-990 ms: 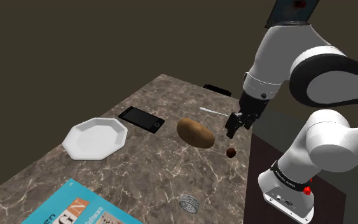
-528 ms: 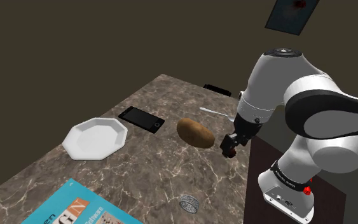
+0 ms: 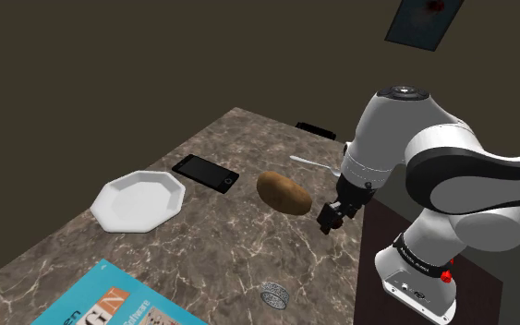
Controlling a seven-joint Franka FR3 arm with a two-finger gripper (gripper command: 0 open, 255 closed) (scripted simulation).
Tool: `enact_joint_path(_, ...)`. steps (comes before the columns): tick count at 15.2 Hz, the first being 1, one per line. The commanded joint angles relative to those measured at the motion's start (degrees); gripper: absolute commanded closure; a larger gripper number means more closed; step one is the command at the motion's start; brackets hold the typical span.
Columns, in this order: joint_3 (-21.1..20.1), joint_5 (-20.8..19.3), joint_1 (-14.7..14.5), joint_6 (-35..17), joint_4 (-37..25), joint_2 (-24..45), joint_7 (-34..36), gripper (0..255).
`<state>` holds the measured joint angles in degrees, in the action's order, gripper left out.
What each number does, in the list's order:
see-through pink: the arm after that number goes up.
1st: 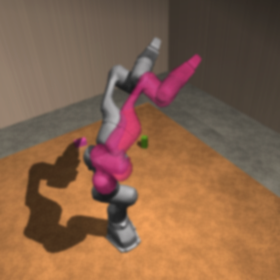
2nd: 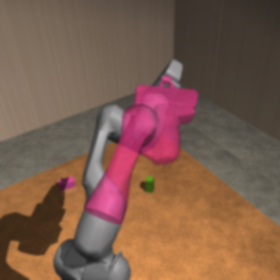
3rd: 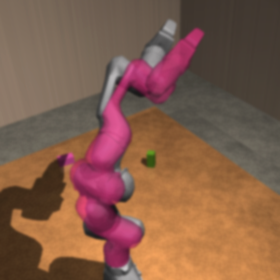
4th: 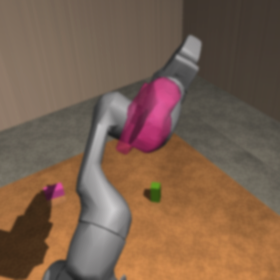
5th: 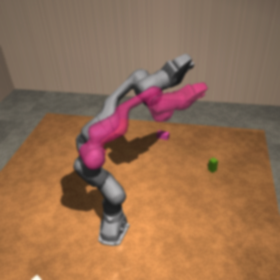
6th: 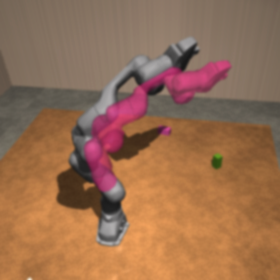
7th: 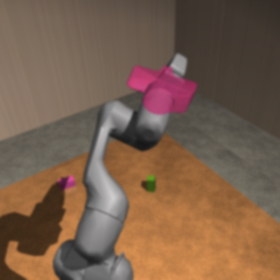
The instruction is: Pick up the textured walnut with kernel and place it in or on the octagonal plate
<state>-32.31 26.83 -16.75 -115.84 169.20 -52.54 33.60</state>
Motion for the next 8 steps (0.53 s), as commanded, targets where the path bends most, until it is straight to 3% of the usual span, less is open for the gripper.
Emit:
enact_joint_path(1, -0.02, 0.02, -0.01, -0.05, 0.03, 0.02, 0.00, 0)
enact_joint_path(4, -0.01, 0.02, -0.01, -0.04, 0.02, 0.01, 0.00, 0)
enact_joint_path(5, -0.01, 0.02, -0.01, -0.04, 0.02, 0.01, 0.00, 255)
enact_joint_path(8, -0.01, 0.02, -0.01, -0.04, 0.02, 0.01, 0.00, 255)
